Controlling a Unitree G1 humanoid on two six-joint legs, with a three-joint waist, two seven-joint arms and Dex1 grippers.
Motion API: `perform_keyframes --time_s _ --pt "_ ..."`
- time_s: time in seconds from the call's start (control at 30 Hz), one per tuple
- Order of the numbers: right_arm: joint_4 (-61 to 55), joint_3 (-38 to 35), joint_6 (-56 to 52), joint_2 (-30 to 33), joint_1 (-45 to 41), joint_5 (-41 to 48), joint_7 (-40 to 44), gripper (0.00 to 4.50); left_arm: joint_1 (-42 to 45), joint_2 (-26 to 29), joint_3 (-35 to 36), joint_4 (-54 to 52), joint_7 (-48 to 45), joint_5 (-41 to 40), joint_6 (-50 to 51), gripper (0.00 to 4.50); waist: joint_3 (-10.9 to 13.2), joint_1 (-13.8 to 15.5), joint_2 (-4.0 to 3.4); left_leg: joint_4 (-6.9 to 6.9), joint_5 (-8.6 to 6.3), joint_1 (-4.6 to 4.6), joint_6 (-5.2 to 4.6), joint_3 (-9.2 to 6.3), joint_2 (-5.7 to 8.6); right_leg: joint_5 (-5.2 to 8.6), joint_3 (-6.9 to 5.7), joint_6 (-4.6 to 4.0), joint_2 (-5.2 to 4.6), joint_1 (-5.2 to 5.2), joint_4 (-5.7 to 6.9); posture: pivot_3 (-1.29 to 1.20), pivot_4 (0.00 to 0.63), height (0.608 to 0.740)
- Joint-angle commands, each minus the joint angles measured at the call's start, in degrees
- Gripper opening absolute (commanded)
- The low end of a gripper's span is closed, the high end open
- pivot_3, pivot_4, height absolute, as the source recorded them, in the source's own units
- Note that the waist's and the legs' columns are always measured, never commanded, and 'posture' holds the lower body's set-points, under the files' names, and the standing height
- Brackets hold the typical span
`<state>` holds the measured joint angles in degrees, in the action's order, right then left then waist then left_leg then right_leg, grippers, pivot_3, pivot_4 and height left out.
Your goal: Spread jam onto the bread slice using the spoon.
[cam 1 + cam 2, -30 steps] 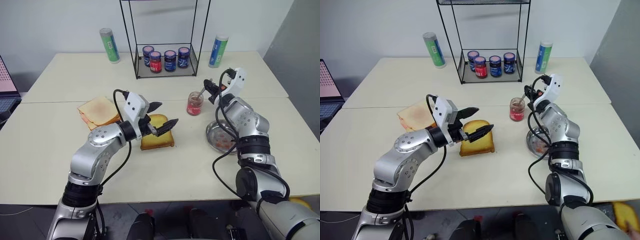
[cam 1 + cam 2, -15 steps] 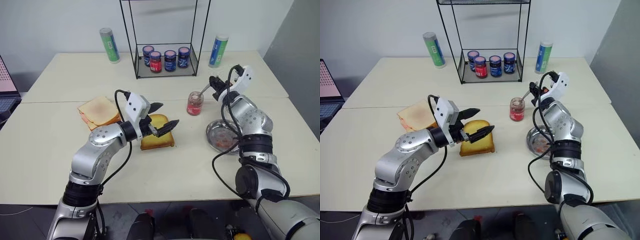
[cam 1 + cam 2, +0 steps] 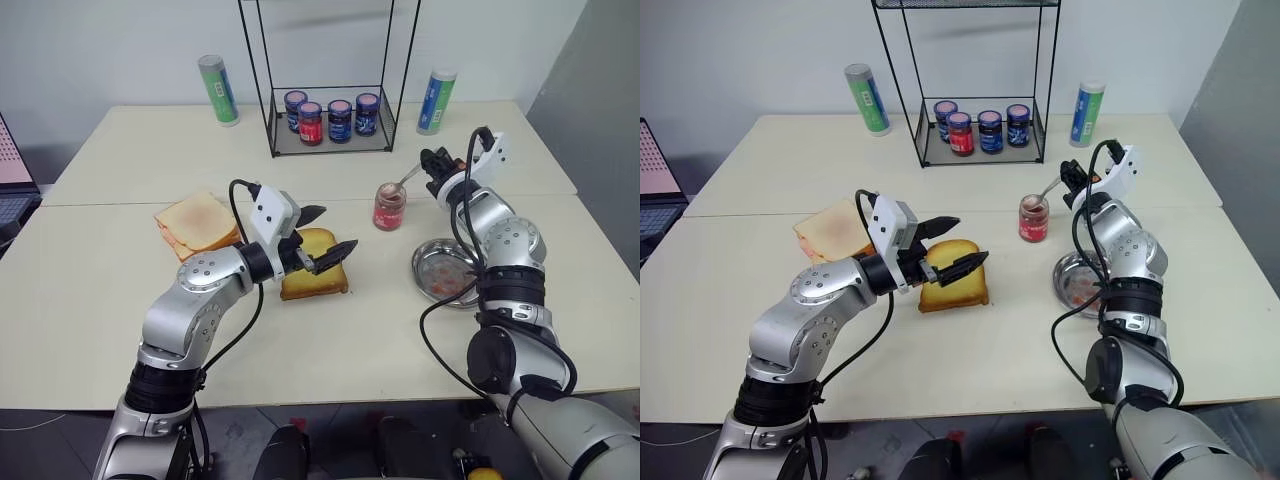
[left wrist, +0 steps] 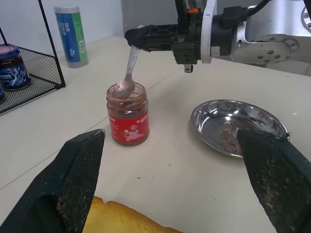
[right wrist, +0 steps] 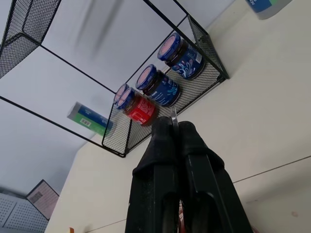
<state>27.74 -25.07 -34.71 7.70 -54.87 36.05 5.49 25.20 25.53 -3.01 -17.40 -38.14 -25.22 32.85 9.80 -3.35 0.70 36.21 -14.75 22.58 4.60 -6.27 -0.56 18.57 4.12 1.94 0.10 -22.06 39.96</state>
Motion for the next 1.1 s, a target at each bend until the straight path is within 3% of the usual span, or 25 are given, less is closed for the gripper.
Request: perform_keyframes --time_s 0.03,0.57,0.73,1.1 --pt "-4.3 5.4 3.4 1.2 0.1 -4.2 3.7 0.07 0.4 0.5 1.0 -1.4 -0.2 0.1 -1.2 4.50 0.0 0.0 0.00 0.00 0.00 0.01 0.00 0.00 0.01 0.00 0.00 0.00 0.00 -0.01 0.00 0.00 0.150 0.740" --pt "-8.5 22.1 14.4 4.4 5.9 -21.7 10.3 0.07 -1.3 0.6 1.1 -1.9 -0.5 -0.4 -1.4 4.50 0.0 0.0 0.00 0.03 0.05 0.08 0.08 -0.03 -0.02 0.00 -0.01 0.00 0.00 -0.06 0.00 0.00 0.150 0.740" --pt "-8.4 21.6 12.8 3.6 6.2 -21.6 9.8 0.07 -1.3 0.7 1.1 -2.0 -0.7 -0.8 -1.2 4.50 0.0 0.0 0.00 0.08 0.05 0.12 0.09 -0.04 -0.03 0.00 -0.02 0.00 -0.01 -0.08 0.01 0.00 0.150 0.740" --pt "-5.8 12.6 5.0 0.0 2.8 -13.7 5.8 0.07 0.9 1.1 1.1 -0.3 -1.4 -0.4 -1.2 4.50 0.0 0.0 0.00 0.12 0.05 0.14 0.09 -0.06 -0.02 0.00 -0.03 0.00 -0.01 -0.08 0.03 0.00 0.150 0.740"
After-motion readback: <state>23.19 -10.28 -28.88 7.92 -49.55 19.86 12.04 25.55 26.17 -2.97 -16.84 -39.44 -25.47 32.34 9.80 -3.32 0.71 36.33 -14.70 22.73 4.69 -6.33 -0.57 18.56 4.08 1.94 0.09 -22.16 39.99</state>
